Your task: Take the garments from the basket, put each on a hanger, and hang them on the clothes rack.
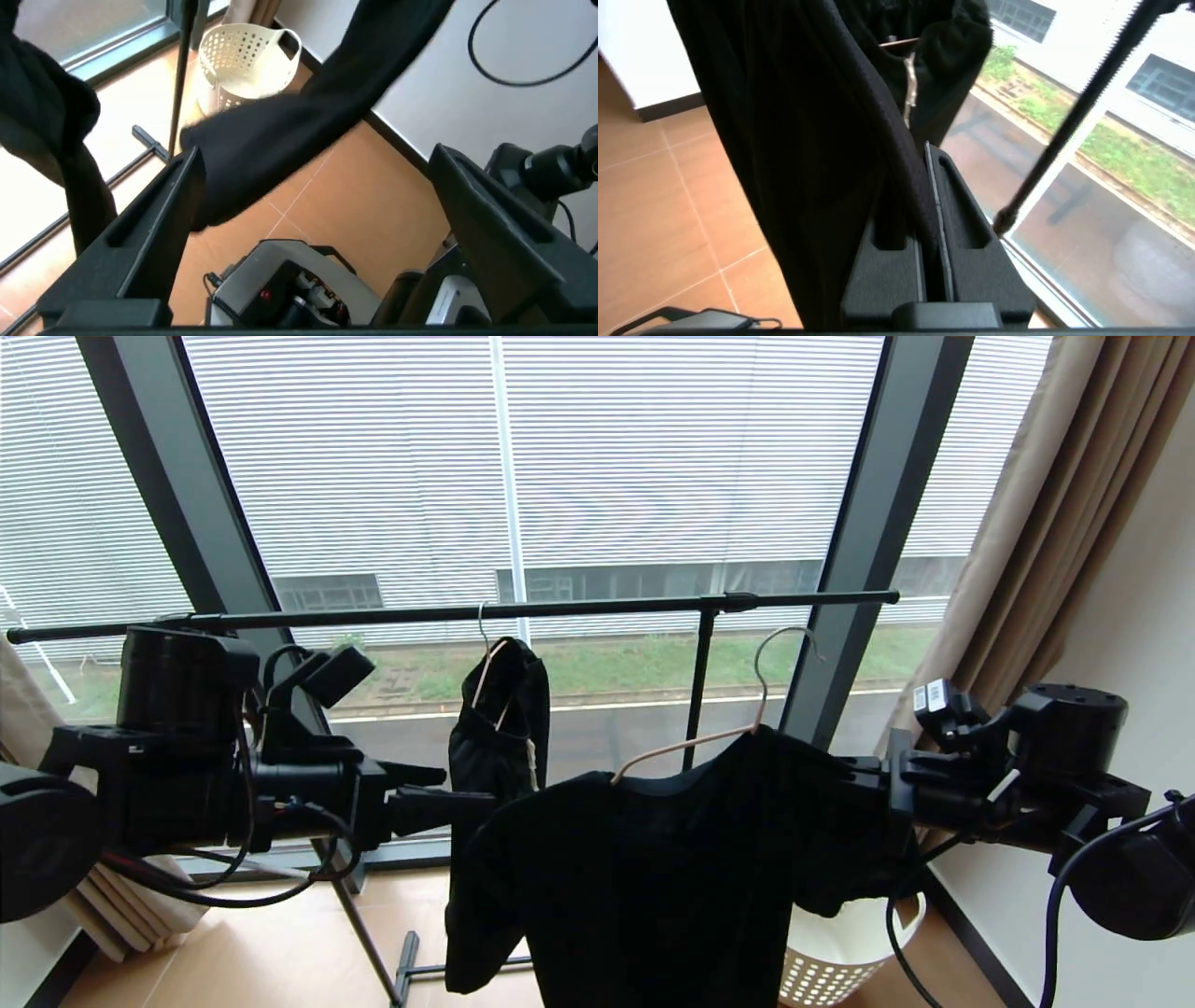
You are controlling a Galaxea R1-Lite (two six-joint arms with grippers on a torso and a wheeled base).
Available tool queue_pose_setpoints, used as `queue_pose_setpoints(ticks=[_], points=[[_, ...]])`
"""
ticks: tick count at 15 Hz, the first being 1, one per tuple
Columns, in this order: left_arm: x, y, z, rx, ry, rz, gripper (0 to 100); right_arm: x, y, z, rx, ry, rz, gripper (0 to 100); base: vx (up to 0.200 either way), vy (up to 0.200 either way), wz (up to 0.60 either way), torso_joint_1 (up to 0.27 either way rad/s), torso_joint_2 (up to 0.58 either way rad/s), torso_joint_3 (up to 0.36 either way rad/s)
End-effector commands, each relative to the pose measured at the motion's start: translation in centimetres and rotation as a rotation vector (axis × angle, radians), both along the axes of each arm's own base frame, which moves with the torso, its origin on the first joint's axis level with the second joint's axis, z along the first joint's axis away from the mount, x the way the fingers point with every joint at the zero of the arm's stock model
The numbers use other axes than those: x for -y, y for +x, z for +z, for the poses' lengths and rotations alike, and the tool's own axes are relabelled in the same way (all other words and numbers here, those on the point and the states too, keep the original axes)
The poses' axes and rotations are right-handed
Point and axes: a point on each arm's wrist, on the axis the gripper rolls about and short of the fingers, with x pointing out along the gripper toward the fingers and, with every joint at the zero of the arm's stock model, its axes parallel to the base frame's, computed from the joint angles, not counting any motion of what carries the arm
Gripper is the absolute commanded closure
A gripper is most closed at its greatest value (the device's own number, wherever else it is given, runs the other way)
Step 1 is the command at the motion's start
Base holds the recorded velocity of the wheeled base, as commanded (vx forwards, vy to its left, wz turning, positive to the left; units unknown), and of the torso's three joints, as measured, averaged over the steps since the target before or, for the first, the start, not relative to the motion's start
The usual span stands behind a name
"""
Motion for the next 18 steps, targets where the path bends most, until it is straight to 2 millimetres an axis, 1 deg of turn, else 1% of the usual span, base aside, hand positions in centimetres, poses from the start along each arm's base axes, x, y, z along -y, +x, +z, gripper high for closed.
queue_pose_setpoints(ticks=[1, 2, 3, 4, 6, 8, 9, 10, 16, 18], points=[[3.5, 0.1, 4.3, 0.059, 0.018, -0.093, 0, -1.5, -0.4, -1.1, -0.042, -0.006, 0.052, 100, 0.000, 0.000, 0.00, 0.000, 0.00, 0.000], [4.2, 0.2, 5.3, 0.080, 0.042, -0.132, 0, -1.9, -0.6, -1.2, -0.041, -0.009, 0.067, 100, 0.000, 0.000, 0.00, 0.000, 0.00, 0.000], [4.7, 0.5, 5.5, 0.090, 0.080, -0.152, 0, -2.1, -0.6, -1.2, -0.036, -0.013, 0.072, 100, 0.000, 0.000, 0.00, 0.000, 0.00, 0.000], [5.5, 0.8, 5.7, 0.127, 0.170, -0.168, 0, -2.1, -0.7, -1.2, -0.032, -0.016, 0.074, 100, 0.000, 0.000, 0.00, 0.000, 0.00, 0.000], [6.7, 0.8, 4.8, 0.178, 0.274, -0.259, 0, -2.1, -0.6, -1.2, -0.030, -0.015, 0.074, 100, 0.000, 0.000, 0.00, 0.000, 0.00, 0.000], [7.5, 0.5, 4.1, 0.211, 0.308, -0.323, 0, -2.1, -0.7, -1.2, -0.030, -0.015, 0.074, 100, 0.000, 0.000, 0.00, 0.000, 0.00, 0.000], [8.1, 0.6, 3.3, 0.228, 0.333, -0.369, 0, -2.1, -0.7, -1.1, -0.027, -0.015, 0.074, 100, 0.000, 0.000, 0.00, 0.000, 0.00, 0.000], [8.5, 0.8, 2.7, 0.225, 0.342, -0.389, 0, -2.1, -0.7, -1.1, -0.026, -0.015, 0.074, 100, 0.000, 0.000, 0.00, 0.000, 0.00, 0.000], [10.3, 0.9, 1.0, 0.211, 0.362, -0.466, 0, -2.1, -0.8, -1.0, -0.023, -0.014, 0.076, 100, 0.000, 0.000, 0.00, 0.000, 0.00, 0.000], [10.5, 1.0, 0.7, 0.201, 0.364, -0.467, 0, -2.1, -0.8, -0.9, -0.021, -0.014, 0.076, 100, 0.000, 0.000, 0.00, 0.000, 0.00, 0.000]])
